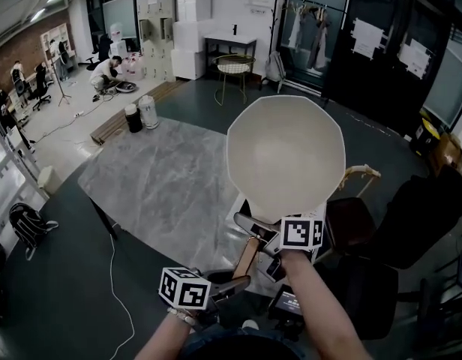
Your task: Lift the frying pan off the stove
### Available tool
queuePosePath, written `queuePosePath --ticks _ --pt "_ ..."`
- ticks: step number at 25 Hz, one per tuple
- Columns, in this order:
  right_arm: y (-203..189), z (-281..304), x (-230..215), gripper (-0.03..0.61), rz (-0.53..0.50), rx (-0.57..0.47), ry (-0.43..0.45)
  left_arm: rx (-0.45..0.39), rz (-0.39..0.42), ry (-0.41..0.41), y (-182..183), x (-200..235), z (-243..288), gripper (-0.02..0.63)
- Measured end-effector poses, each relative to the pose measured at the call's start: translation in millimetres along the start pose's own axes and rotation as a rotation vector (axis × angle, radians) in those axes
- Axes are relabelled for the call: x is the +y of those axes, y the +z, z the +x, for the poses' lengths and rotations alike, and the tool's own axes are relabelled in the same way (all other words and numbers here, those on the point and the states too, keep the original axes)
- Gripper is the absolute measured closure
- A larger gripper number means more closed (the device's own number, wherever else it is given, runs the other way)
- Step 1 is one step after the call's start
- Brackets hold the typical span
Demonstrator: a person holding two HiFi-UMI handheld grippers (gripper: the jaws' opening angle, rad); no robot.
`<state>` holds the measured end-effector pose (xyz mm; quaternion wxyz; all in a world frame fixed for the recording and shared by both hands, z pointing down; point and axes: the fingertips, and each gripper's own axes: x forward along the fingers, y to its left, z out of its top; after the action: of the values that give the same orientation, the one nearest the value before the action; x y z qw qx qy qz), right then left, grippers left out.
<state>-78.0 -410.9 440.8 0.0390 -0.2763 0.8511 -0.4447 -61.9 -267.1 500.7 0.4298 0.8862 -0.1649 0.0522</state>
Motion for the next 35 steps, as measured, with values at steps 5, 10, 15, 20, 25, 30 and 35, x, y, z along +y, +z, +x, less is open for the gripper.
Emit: queuePosePath --ticks 5,10,15,20,25,30,35 --pt "21 -26 9 0.380 -0.062 -0.064 -0.038 0.024 0.068 -0.052 9 -16 15 0.482" --pt "36 -64 8 0.382 -0.093 -0.160 -0.098 0.060 0.125 -0.119 10 -30 35 0.482" --pt "43 -100 10 0.382 -0.144 -0.222 -0.159 0.119 0.174 -0.200 5 -49 55 0.482" --pt "42 -129 8 0.382 -0.182 -0.247 -0.220 0.180 0.208 -0.269 -6 -63 74 0.482" --pt "38 -157 5 0.382 -0.193 -0.284 -0.278 0.243 0.234 -0.325 -19 -75 88 0.482" --pt "40 -180 2 0.380 -0.190 -0.355 -0.312 0.281 0.273 -0.352 -23 -82 97 0.480" --pt "43 -201 -4 0.376 -0.165 -0.429 -0.341 0.302 0.313 -0.355 -21 -87 103 0.480"
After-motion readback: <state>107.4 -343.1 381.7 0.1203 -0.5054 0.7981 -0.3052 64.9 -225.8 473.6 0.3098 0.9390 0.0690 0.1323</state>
